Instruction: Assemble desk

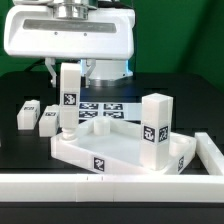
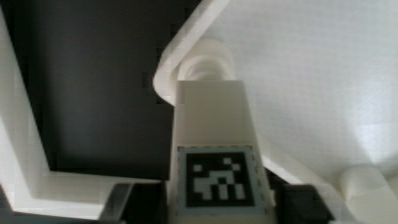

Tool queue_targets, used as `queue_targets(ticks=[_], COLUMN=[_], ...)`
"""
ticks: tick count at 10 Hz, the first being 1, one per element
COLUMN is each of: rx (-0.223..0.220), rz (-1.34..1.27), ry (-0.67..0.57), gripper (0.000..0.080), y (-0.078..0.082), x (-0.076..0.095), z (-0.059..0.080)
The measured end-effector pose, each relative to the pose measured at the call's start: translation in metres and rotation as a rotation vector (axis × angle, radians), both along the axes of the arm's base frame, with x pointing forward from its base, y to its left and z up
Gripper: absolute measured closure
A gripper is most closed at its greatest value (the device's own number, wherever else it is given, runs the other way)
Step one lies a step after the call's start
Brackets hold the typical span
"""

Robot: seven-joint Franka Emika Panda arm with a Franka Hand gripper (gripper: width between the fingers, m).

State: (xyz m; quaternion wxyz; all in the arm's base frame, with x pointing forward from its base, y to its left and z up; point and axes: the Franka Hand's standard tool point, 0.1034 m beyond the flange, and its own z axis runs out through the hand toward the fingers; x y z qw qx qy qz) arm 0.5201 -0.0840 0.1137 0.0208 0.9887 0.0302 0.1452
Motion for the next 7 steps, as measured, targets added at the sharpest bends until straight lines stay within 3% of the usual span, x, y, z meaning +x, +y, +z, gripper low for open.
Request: queue_targets(ticks=[7], rx=[-0.005], rz=[0.001], ry=[0.008], gripper=[0.0511], y=[0.0002], x=[-0.0021], z=[-0.0077])
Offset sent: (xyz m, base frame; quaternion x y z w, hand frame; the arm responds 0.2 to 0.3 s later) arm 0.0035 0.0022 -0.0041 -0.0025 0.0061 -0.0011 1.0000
